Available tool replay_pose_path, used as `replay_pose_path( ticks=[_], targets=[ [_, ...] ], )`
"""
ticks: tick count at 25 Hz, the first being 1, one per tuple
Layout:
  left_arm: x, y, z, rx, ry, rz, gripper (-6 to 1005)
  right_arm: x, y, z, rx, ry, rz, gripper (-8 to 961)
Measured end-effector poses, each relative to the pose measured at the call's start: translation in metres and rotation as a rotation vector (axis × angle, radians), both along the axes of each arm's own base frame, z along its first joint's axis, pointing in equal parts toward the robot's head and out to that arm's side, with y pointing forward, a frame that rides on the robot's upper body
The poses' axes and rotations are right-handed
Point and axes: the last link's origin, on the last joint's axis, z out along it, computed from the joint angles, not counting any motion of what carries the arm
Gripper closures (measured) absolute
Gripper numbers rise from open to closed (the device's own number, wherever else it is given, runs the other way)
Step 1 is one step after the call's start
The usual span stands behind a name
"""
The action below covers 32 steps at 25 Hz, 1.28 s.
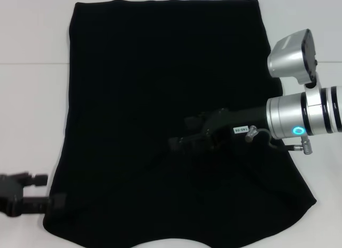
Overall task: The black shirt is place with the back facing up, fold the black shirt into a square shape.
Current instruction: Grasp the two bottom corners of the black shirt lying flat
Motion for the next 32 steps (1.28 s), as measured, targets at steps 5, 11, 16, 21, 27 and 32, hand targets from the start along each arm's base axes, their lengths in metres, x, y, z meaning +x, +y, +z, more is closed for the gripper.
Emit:
replay_pose_path(
  ticks=[5, 11, 16, 21, 27, 32],
  targets=[
    [-0.012, -0.005, -0.005, -0.055, 0.037, 0.138, 102, -0.004, 0.001, 0.001, 0.003, 0.014, 0.011, 37],
    [-0.019, -0.003, -0.008, -0.067, 0.07, 0.215, 113, -0.005, 0.002, 0.003, 0.005, 0.016, 0.016, 42],
    [-0.018, 0.003, -0.015, -0.075, 0.092, 0.217, 122, -0.006, 0.001, 0.003, 0.0, 0.018, 0.017, 46],
    [-0.013, 0.008, -0.025, -0.106, 0.116, 0.195, 131, -0.005, 0.0, 0.003, -0.008, 0.022, 0.014, 50],
    [-0.009, 0.014, -0.029, -0.113, 0.129, 0.176, 141, -0.004, -0.001, 0.004, -0.011, 0.029, 0.011, 55],
    [-0.01, 0.016, -0.029, -0.101, 0.147, 0.173, 150, -0.005, -0.002, 0.005, -0.014, 0.032, 0.013, 59]
  ],
)
